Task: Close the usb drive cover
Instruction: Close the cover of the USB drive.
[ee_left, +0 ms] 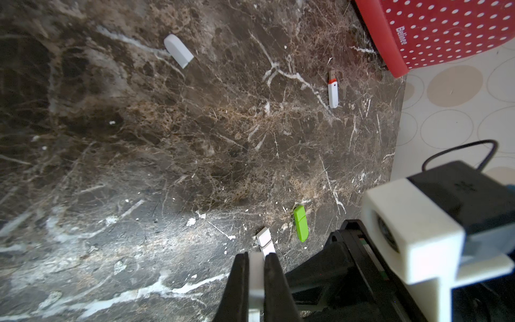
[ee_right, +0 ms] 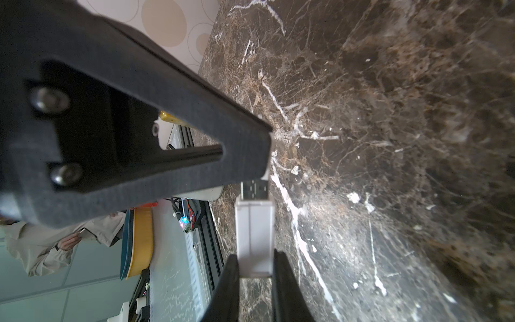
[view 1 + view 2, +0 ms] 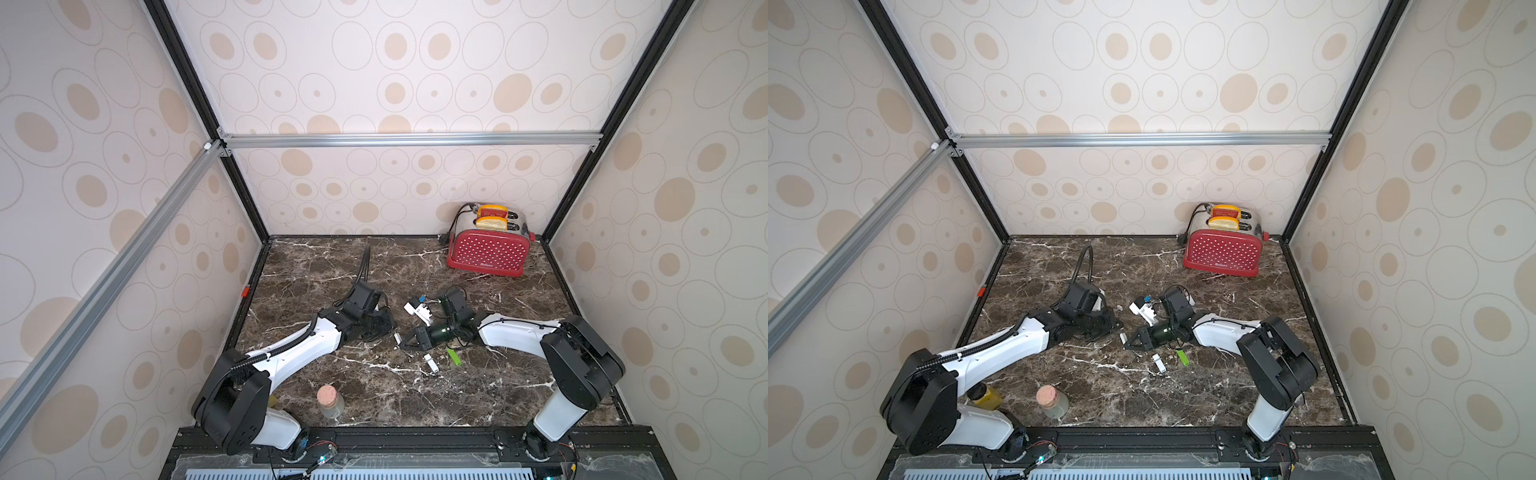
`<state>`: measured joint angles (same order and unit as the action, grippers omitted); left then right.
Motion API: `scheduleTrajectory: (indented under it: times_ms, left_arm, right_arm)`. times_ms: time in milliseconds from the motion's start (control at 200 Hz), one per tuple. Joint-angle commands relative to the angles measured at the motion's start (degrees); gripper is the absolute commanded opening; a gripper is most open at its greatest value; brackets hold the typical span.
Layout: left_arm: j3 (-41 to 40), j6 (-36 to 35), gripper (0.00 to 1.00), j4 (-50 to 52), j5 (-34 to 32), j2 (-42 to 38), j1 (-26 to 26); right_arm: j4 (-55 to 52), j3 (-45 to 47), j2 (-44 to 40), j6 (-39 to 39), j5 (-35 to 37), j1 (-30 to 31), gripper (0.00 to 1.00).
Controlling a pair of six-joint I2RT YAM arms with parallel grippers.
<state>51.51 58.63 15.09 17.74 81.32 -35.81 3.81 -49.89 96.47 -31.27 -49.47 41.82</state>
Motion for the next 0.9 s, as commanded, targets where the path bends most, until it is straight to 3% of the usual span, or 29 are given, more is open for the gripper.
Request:
scheduleTrajectory:
  times_ms: [0,896]
  left_arm:
    - [0.35,-1.69,0.00,1.63,-0.51,0.42,-0.84]
    - [0.48,-0.80,0.00,1.39,-0.81,0.73,-2.17]
  right_arm:
    - [0.15,-1.14,-1.98,0.38,0.20,0.23,0.00]
    - [-0.37,-2.47,-1.30,0.28,0.78,-0.38,0.00]
